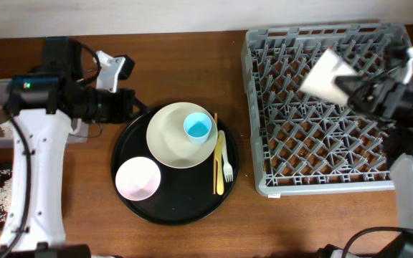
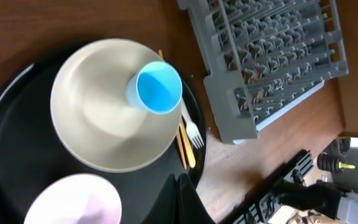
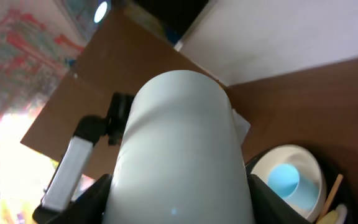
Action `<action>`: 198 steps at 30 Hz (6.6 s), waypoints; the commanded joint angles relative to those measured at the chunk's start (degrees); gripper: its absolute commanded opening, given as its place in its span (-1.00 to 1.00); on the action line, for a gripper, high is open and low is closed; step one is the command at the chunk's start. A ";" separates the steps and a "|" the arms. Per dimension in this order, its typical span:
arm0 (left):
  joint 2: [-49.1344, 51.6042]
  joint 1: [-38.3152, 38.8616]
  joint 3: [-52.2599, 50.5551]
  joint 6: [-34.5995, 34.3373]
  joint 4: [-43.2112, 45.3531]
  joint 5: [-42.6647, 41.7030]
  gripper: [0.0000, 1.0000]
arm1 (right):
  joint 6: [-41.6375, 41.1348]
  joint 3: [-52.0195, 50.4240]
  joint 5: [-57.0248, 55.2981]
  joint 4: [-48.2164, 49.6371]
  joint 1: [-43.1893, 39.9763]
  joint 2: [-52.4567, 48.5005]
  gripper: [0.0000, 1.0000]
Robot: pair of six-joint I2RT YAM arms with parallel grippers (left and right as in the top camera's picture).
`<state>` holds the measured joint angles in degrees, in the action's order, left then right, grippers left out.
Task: Sort waste into correct bins and load items into the dishwasher rack
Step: 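Carry the white cup right over the grey dish rack with the right gripper, then lower the white cup upside down into the rack and release it, then grasp the blue cup on the beige plate with the left gripper and lift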
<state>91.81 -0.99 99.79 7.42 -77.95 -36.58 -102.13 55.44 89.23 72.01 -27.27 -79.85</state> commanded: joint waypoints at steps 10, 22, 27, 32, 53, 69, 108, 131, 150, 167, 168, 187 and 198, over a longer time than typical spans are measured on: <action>-3.19 -0.28 0.76 -1.84 -6.82 2.25 -0.98 | -1.70 19.76 -0.28 -20.09 -21.70 14.95 -0.34; -3.17 -0.28 0.76 -5.31 -6.73 9.64 -0.99 | -1.88 22.95 -0.31 -28.76 -31.43 16.59 -0.33; -3.17 -0.28 0.76 -5.31 -6.95 9.64 -0.99 | -1.79 33.99 -0.31 -35.50 -31.30 18.12 -0.32; -3.17 -0.28 0.76 -8.33 -7.02 12.70 -0.99 | -1.68 40.11 -0.31 -42.51 -31.32 21.44 -0.31; -3.17 -0.28 0.76 -9.18 -7.39 15.02 -0.99 | 0.98 36.83 -0.28 -52.54 -21.53 37.03 -0.30; -3.17 -0.28 0.76 -9.16 -6.73 15.58 -0.98 | 16.13 5.70 -0.28 -52.50 -9.49 30.40 -0.31; -3.17 -0.28 0.76 -9.16 -6.58 19.54 0.99 | 72.15 5.73 -46.18 -95.27 6.40 27.85 -0.30; -3.17 -0.28 0.76 -9.16 -6.58 19.54 0.99 | 98.84 22.69 -88.46 -141.24 32.96 -0.42 -0.66; -3.17 -0.28 0.76 -9.16 -6.58 19.54 0.99 | 97.15 18.18 -87.95 -134.97 38.47 -10.64 -0.55; -3.17 -0.28 0.76 -9.16 -6.58 19.54 0.99 | 96.96 12.13 -87.97 -128.65 38.47 -10.64 -0.16; -3.17 -0.28 0.76 -9.16 -6.58 19.54 0.99 | 96.94 12.13 -87.95 -127.93 38.45 -10.64 0.25; -3.17 -0.28 0.76 -9.16 -6.58 19.54 0.99 | 96.98 44.17 -83.30 -149.63 39.82 -10.58 0.59; -3.17 -0.28 0.76 -9.18 3.82 20.31 0.99 | 97.39 48.61 -79.12 -156.26 40.00 -10.36 0.98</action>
<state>89.86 -1.02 99.92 -1.61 -74.94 -16.60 -4.67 103.39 10.87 -83.79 12.23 -90.28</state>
